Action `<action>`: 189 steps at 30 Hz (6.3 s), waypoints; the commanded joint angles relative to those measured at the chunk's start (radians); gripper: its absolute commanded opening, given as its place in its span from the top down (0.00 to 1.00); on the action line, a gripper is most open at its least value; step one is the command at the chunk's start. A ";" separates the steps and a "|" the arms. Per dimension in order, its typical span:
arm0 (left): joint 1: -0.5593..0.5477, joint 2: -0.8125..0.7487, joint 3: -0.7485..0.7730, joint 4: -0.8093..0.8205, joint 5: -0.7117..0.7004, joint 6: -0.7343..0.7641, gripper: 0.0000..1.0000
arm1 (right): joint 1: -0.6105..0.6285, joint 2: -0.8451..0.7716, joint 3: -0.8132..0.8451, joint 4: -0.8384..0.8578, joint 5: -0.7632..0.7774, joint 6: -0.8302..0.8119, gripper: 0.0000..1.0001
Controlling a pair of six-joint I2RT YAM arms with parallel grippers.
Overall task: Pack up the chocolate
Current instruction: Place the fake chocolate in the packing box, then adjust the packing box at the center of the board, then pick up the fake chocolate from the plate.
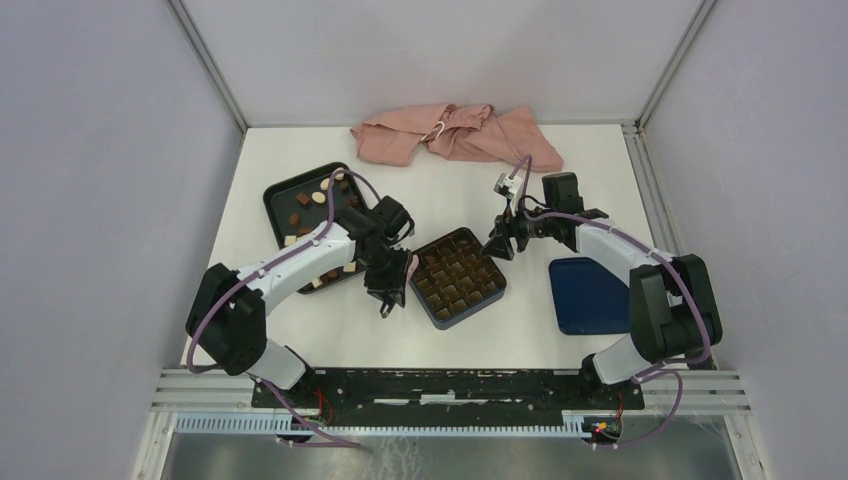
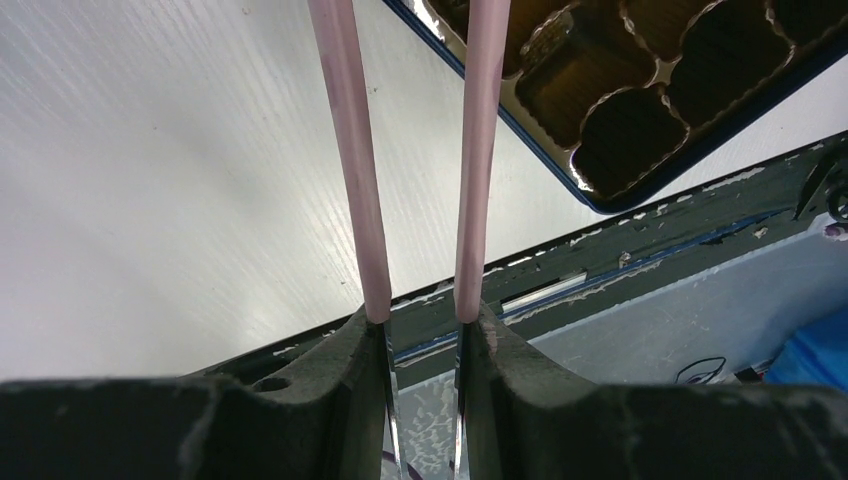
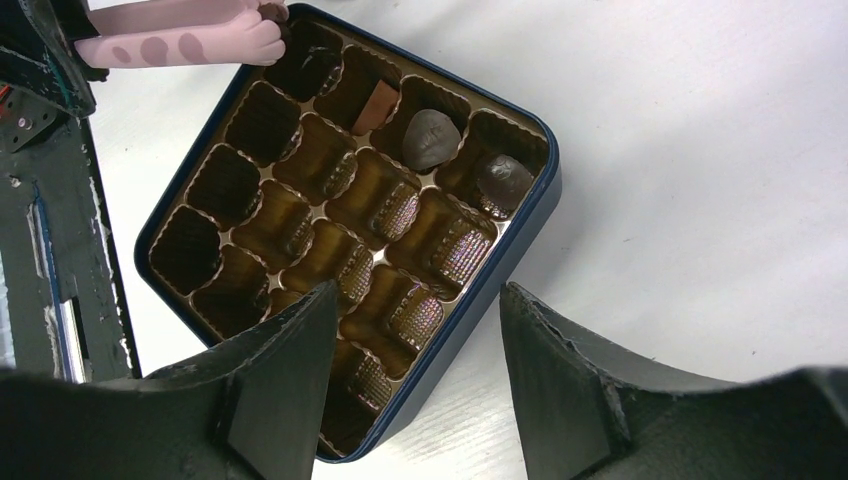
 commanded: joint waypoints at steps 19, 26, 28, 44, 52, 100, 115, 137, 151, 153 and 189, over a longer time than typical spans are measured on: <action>-0.009 0.011 0.059 0.019 0.001 0.015 0.61 | -0.006 0.020 0.052 -0.014 -0.047 -0.046 0.34; -0.008 0.012 0.066 0.024 0.003 0.022 0.59 | -0.007 0.021 0.057 -0.025 -0.046 -0.061 0.34; -0.009 0.010 0.070 0.025 0.002 0.022 0.59 | -0.007 0.022 0.057 -0.025 -0.046 -0.063 0.34; 0.112 -0.114 0.060 0.223 0.177 0.092 0.62 | -0.004 -0.099 0.008 0.084 0.023 -0.233 0.28; 0.280 -0.207 0.041 0.260 0.111 0.252 0.62 | 0.011 0.037 0.181 -0.206 -0.286 -1.015 0.02; 0.469 -0.386 -0.191 0.439 0.189 0.356 0.63 | 0.259 0.174 0.432 -0.225 0.467 -0.875 1.00; 0.468 -0.416 -0.176 0.419 0.198 0.343 0.63 | 0.205 0.103 0.367 -0.182 0.597 -0.495 1.00; 0.488 -0.233 -0.080 0.360 0.147 0.314 0.63 | 0.025 0.369 0.453 -0.372 0.299 -0.253 0.64; 0.563 -0.038 0.089 0.256 0.020 0.362 0.62 | -0.020 -0.021 0.510 -0.331 0.215 -0.333 0.07; 0.591 0.022 0.110 0.255 0.051 0.361 0.62 | -0.023 -0.074 0.410 -0.207 0.032 -0.232 0.02; 0.669 0.493 0.503 -0.030 -0.015 0.368 0.60 | -0.025 -0.006 0.236 -0.186 -0.130 -0.273 0.12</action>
